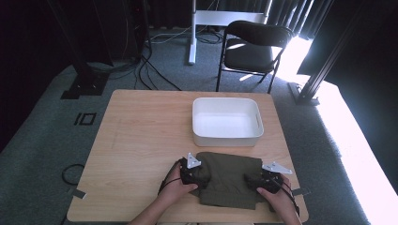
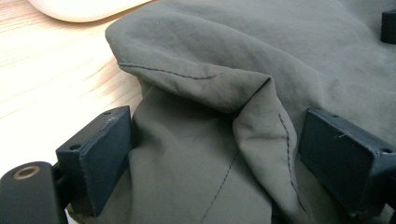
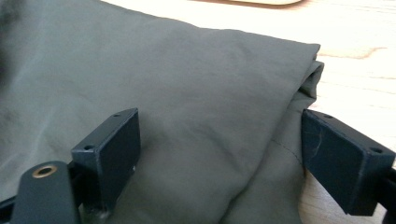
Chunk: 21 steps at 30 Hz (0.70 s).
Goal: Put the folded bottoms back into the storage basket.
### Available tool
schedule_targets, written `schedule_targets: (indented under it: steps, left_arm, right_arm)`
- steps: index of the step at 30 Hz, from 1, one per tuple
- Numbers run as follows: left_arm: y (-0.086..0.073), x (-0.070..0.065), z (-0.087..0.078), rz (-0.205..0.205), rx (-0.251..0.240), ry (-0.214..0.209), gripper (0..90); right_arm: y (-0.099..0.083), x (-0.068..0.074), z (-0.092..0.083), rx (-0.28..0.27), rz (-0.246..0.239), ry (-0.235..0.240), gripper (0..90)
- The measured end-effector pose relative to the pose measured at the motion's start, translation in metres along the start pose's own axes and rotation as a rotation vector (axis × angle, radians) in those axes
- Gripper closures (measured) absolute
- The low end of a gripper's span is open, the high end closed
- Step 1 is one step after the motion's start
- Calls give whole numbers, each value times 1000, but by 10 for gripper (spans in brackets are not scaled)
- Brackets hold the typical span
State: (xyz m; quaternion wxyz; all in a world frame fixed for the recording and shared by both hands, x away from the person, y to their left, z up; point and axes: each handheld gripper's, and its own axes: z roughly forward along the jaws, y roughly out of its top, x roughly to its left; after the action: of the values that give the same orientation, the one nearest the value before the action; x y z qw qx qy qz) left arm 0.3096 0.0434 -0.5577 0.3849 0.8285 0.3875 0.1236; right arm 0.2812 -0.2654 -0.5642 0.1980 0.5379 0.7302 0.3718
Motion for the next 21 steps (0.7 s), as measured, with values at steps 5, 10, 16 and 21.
schedule_targets:
  steps: [5,10,16,21]
  left_arm:
    - [1,-3,1,-8,-4,21,123]
    - [0,-5,0,29,-24,-33,415]
    - [1,-7,0,32,-34,-55,636]
    - [1,-5,-3,20,-51,-82,701]
  right_arm:
    - [0,4,1,7,-50,-13,213]
    - [0,9,0,-14,-93,73,579]
    - [2,15,1,-17,-121,110,761]
    - [4,15,-3,-17,-106,110,790]
